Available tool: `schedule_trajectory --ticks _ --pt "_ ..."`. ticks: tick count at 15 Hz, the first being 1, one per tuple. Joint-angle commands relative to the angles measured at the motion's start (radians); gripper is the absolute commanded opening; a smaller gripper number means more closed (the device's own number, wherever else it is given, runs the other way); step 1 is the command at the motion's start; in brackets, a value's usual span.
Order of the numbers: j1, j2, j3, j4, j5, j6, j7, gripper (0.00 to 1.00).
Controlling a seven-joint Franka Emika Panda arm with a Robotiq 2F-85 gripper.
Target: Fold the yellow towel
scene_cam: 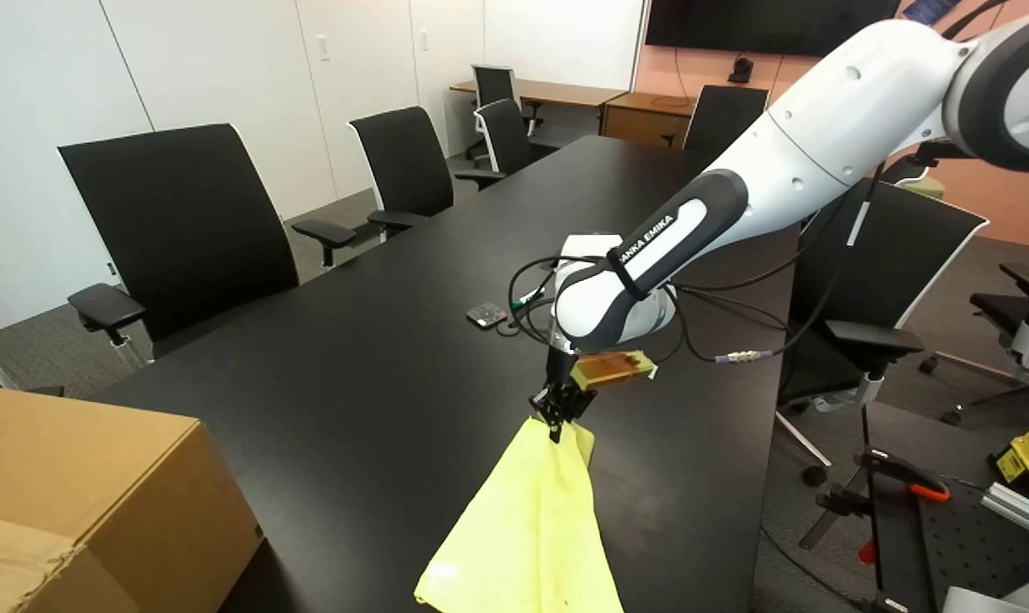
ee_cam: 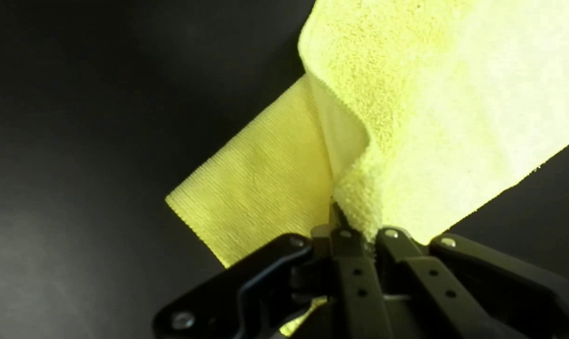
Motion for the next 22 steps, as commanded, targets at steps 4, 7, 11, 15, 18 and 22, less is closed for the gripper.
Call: schedule_trajectory --ticks 4,7,11,15,18,22 --pt "0.030 0.123 -0.004 0.251 0.017 -0.080 0.071 0.36" --pt "0.034 0.111 -0.017 0.299 0.009 -0.103 0.102 0.58" --pt "0.030 0.055 -0.026 0.246 0.008 -0.110 0.107 0.87" --pt "0.040 -0.039 -0.010 0.058 0.010 -0.165 0.077 1.00" --pt "0.071 -0.112 0.005 -0.091 0.009 -0.178 0.068 1.00" --pt "0.148 -0.163 0.025 -0.226 0.002 -0.146 0.084 1.00"
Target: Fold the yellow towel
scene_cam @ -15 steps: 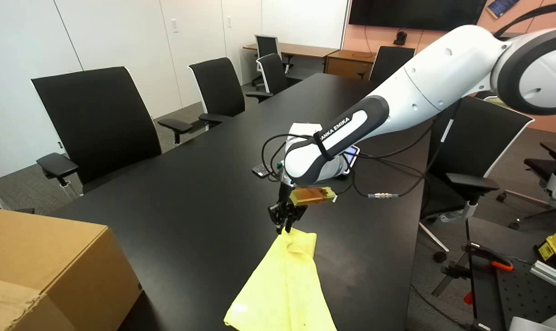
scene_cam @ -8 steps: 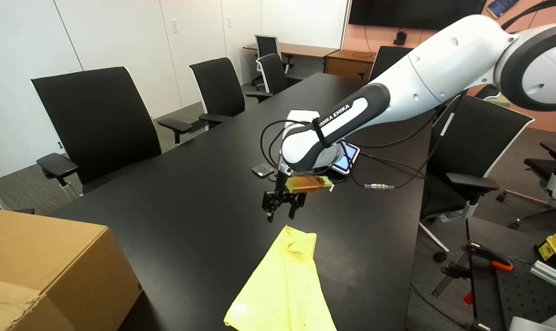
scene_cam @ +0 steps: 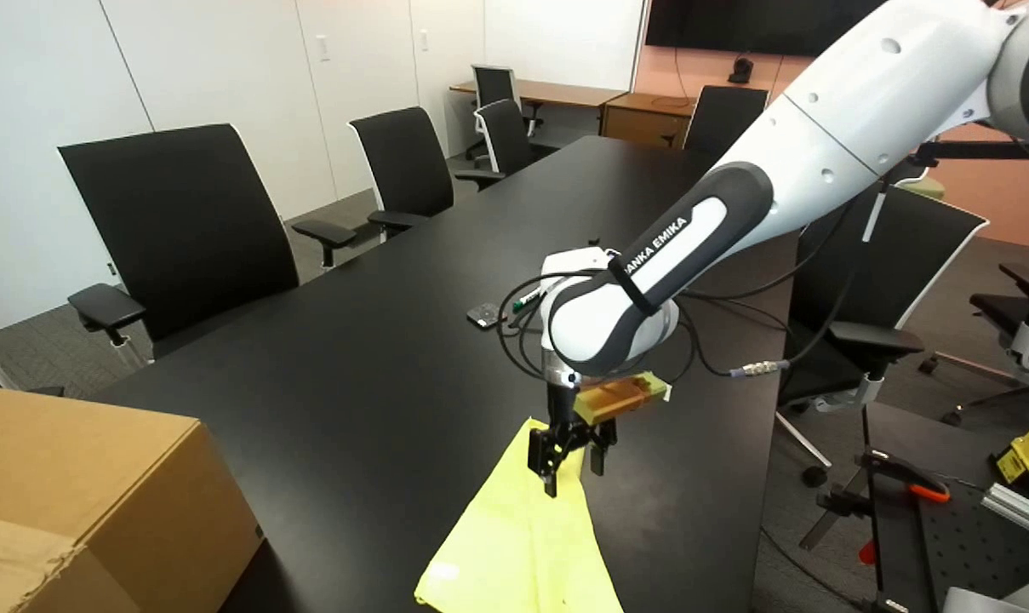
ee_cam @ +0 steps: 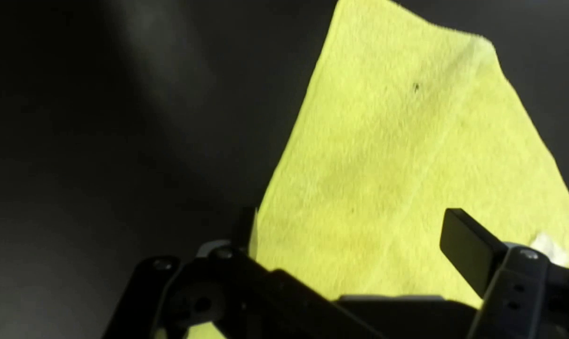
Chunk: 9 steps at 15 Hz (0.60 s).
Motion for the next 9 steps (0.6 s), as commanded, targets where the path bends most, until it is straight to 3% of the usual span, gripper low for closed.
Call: schedule_trajectory --ticks 1,9 --pt "0.068 -0.080 0.016 -0.149 0.004 0.031 -0.006 1.00" --pt "0.160 -0.056 0.069 -0.281 0.005 0.219 -0.046 1.00"
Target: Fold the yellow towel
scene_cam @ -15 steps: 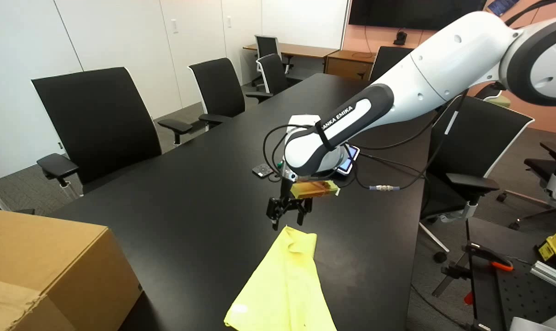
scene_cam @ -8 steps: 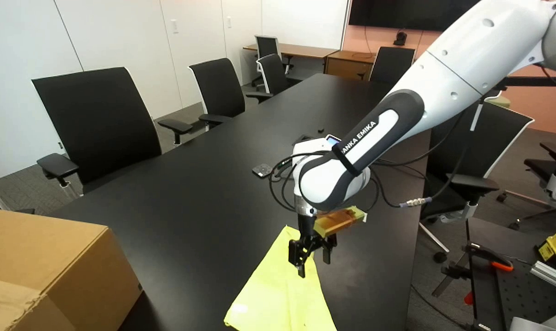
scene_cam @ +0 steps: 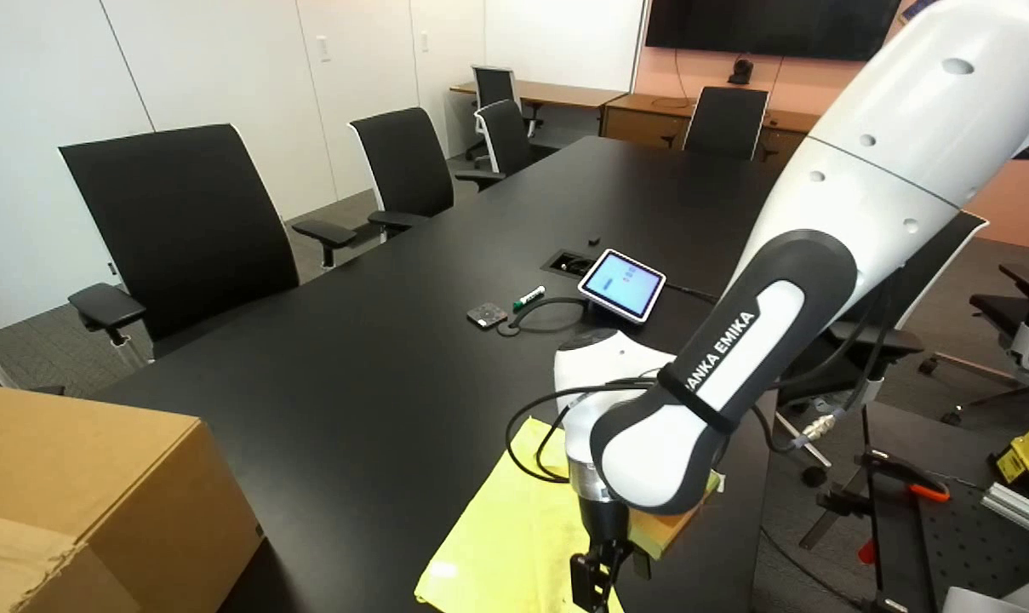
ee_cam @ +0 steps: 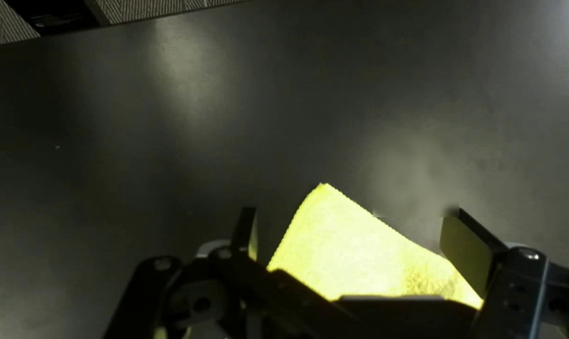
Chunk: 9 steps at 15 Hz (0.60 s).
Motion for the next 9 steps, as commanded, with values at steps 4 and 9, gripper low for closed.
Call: schedule_trajectory --ticks 4,9 --pt "0.010 0.016 0.020 -0.070 -0.003 0.209 -0.055 1.00" --pt "0.032 0.063 -0.003 -0.060 -0.045 0.287 -0.051 1.00"
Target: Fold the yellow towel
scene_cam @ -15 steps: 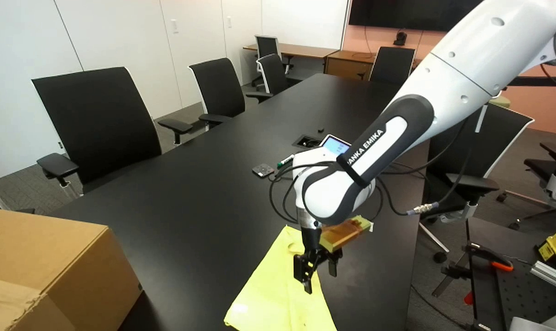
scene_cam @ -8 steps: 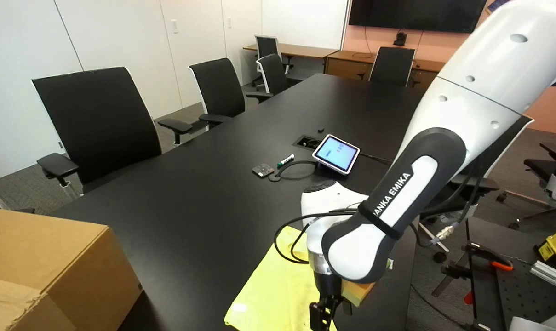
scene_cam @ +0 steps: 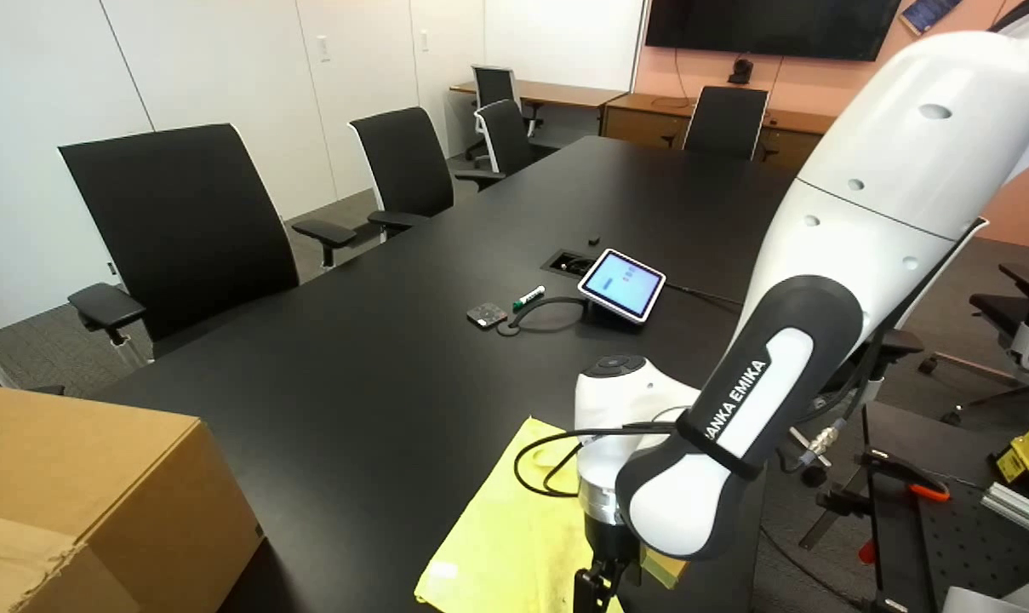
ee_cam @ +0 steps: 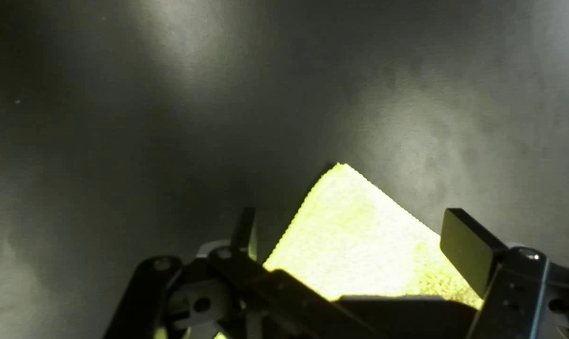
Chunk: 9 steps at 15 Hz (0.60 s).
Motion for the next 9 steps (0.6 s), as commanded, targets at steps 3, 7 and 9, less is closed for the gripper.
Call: schedule_trajectory --ticks 3,7,9 --pt "0.053 0.045 -0.040 -0.003 -0.075 0.100 0.009 1.00" --pt "0.080 0.068 -0.066 0.007 -0.106 0.136 0.025 1.00" --pt "0.091 0.075 -0.074 0.009 -0.106 0.154 0.032 1.00"
